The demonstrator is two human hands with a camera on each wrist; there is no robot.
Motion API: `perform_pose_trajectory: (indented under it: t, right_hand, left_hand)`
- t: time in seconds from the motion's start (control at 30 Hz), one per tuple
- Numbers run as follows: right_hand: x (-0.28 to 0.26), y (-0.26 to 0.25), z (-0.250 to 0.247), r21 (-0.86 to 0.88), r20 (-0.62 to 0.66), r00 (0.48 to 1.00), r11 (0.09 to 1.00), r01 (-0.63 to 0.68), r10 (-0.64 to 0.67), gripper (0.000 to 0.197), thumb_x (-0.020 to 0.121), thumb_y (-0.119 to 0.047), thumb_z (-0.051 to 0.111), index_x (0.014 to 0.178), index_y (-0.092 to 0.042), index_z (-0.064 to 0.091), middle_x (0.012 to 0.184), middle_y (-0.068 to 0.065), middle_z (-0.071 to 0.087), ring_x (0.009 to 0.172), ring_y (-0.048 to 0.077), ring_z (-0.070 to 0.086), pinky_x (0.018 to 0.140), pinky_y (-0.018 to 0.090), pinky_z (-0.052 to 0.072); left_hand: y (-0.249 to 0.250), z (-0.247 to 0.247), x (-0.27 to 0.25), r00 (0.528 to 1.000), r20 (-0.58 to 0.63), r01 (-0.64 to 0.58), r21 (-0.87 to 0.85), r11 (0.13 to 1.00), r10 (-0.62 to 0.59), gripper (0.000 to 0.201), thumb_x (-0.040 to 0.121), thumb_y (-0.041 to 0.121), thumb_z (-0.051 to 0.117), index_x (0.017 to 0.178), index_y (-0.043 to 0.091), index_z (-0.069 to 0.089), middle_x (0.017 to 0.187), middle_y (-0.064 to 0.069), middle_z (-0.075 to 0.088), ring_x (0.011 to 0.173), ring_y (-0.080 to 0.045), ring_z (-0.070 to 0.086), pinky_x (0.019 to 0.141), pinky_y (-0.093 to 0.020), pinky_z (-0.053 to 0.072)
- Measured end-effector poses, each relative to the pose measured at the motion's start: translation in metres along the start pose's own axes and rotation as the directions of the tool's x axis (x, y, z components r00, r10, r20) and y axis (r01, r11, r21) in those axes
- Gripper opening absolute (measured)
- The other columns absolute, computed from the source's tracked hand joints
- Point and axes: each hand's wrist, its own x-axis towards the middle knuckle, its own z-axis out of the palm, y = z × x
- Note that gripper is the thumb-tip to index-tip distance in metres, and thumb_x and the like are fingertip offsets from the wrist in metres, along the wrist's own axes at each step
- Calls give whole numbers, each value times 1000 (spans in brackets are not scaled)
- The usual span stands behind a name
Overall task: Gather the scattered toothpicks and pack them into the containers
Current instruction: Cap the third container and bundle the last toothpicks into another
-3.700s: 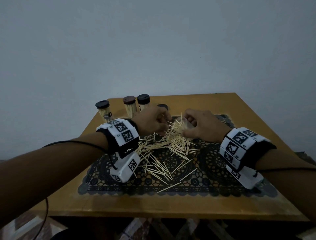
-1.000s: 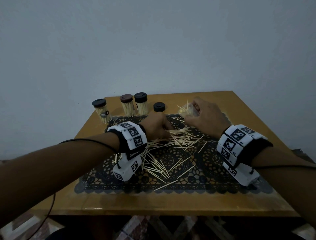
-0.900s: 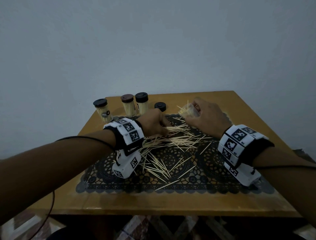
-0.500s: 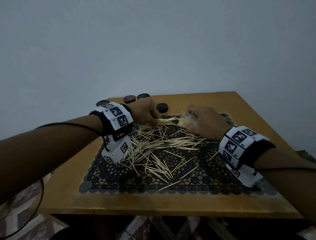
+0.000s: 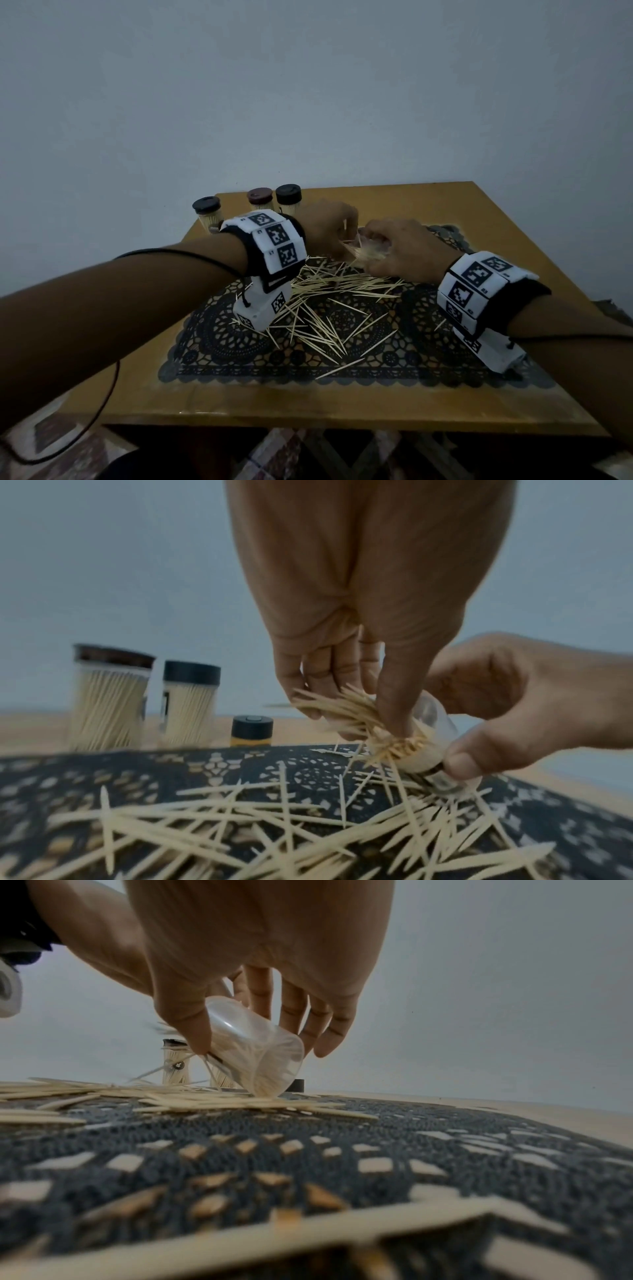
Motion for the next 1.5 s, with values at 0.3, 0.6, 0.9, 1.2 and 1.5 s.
perform_pose_trajectory:
  t: [0.3,0.6,0.9,1.2,1.5]
  right_hand:
    - [-2,-2,-2,69,-63,998,998,11,-7,38,75,-37,79,94,-13,58,84,2,62,73,23,59,62,35,47]
    - [0,1,-2,57,-115,993,998,-10,16,44,78,-43,76,98,-9,57,87,5,64,75,23,59,65,40,50]
    - [1,0,0,40,-88,996,999,29,-25,39,74,-34,81,99,-13,60,90,3,67,73,19,61,63,34,50]
    - [0,3,-1,39,-78,996,998,46,-43,43,73,-34,82,104,-12,62,92,2,66,79,21,61,65,32,49]
    - [1,6,2,71,-59,996,995,69,-65,40,72,-34,81,103,-16,64,89,1,67,75,20,62,64,38,52]
  left_hand:
    - [-20,-1,-15,974,-216,-46,-493,869,-71,14,84,0,67,96,7,64,97,-10,71,93,-19,68,89,-42,54]
    - [-1,16,-19,966,1,241,-363,900,-258,36,94,1,42,66,22,38,71,7,38,84,-20,43,80,-32,39]
    - [9,12,-29,982,-27,140,-554,821,-186,25,90,-8,40,114,-4,48,102,-20,51,81,-17,52,65,-10,45]
    - [-2,12,-37,985,-21,125,-590,797,-170,33,81,-6,55,109,10,63,100,-8,64,86,-26,60,69,-35,49]
    - [4,11,-38,996,6,80,-423,903,-86,50,85,-8,47,130,12,55,124,-6,61,111,-20,58,83,-28,47]
